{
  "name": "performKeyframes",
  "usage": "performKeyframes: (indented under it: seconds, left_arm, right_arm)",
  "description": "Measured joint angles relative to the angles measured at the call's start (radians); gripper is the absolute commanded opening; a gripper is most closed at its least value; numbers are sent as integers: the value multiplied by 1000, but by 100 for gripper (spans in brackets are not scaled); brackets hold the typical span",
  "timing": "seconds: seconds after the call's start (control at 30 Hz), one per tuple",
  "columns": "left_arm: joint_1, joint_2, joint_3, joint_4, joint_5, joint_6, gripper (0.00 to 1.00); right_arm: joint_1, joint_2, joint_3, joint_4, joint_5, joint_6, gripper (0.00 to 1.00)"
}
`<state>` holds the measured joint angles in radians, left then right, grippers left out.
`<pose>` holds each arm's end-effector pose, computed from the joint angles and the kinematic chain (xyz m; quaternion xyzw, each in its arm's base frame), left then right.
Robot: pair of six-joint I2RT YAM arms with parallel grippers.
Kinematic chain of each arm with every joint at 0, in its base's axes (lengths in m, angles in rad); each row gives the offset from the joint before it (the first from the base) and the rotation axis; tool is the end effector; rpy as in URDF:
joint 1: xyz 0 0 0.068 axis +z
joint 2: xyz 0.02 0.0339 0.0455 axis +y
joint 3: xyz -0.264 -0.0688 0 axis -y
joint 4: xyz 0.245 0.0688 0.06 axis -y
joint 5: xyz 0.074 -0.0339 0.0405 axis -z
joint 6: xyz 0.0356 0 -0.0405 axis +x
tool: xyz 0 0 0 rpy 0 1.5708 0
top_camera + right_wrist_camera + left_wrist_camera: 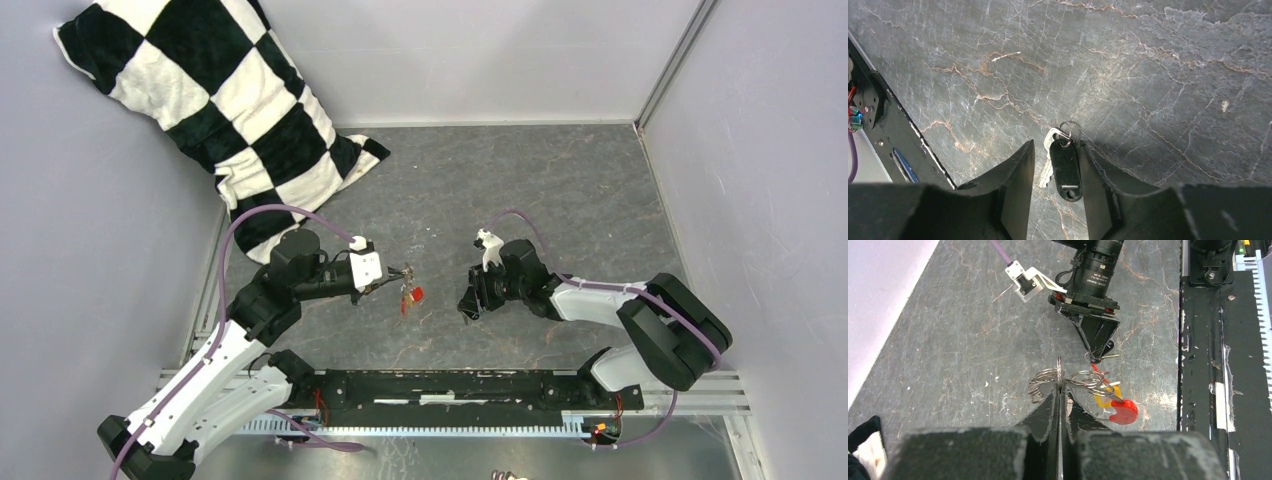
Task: Put the keys on the keyring
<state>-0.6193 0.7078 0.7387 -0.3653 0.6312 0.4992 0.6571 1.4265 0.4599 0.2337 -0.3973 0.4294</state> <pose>0.1177 -0.1097 0.3190 0.5635 0.5612 -0.2855 0.5348 0.1895 0.1636 0.1357 -0.1815 0.8806 0.3605 0.2482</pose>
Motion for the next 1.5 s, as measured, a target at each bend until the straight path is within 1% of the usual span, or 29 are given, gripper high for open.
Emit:
performKeyframes:
  seconds: [0.47,0.67,0.83,1.07,1.3,1.37,1.5]
  left_arm:
    - [0,-13,0,0,0,0,2]
    - [0,-22,0,0,-1,0,2]
    - [0,-23,0,0,-1,0,2]
    - [0,-30,0,0,-1,0,2]
    - [0,-43,0,-1,-2,0,2]
    - [0,-49,0,-1,-2,0,2]
    - [0,-55,0,-2,-3,0,2]
  right_arm:
    - [30,8,-17,34,66,28,21]
    - [64,8,2,10,132,24,22]
    - [99,8,34,-39,205,15,27]
    - [139,7,64,-86,286,0,27]
    - [159,9,67,-93,304,0,27]
    - [161,9,67,-93,304,0,26]
    - [167,13,68,-93,305,0,19]
